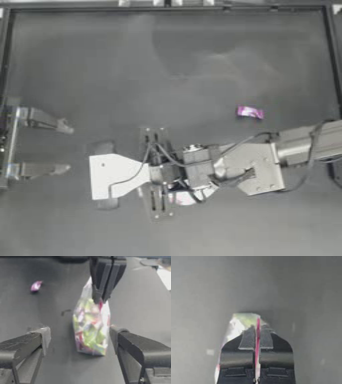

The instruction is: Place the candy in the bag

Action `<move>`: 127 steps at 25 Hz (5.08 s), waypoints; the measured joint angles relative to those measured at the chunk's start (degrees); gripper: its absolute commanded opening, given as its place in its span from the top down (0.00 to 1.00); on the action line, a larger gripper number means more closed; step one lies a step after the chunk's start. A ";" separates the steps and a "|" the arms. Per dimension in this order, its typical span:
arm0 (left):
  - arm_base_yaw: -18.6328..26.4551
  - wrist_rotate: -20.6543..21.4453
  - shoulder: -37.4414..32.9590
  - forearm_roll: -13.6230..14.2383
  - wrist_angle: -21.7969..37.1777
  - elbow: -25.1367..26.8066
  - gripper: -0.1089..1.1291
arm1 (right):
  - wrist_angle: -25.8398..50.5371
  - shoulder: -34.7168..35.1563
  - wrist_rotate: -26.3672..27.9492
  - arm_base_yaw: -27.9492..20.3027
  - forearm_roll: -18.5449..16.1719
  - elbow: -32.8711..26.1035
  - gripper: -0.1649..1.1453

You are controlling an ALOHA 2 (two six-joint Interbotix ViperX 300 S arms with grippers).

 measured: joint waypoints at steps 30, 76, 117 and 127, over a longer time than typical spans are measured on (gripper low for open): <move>-4.13 0.00 29.18 -2.99 -17.05 -7.65 0.11 | -8.09 -4.31 3.69 0.00 -3.69 8.00 0.84; -4.22 0.26 40.69 -4.22 -22.59 -13.36 0.33 | -10.63 -4.31 3.78 0.44 -3.87 8.35 0.84; -5.10 0.53 41.22 -4.04 -22.50 -13.36 0.88 | -10.99 -4.57 5.62 0.44 -4.39 10.46 0.84; -5.01 0.62 41.22 -3.96 -22.59 -13.45 0.88 | -11.07 -6.77 8.17 0.35 -4.83 13.97 0.84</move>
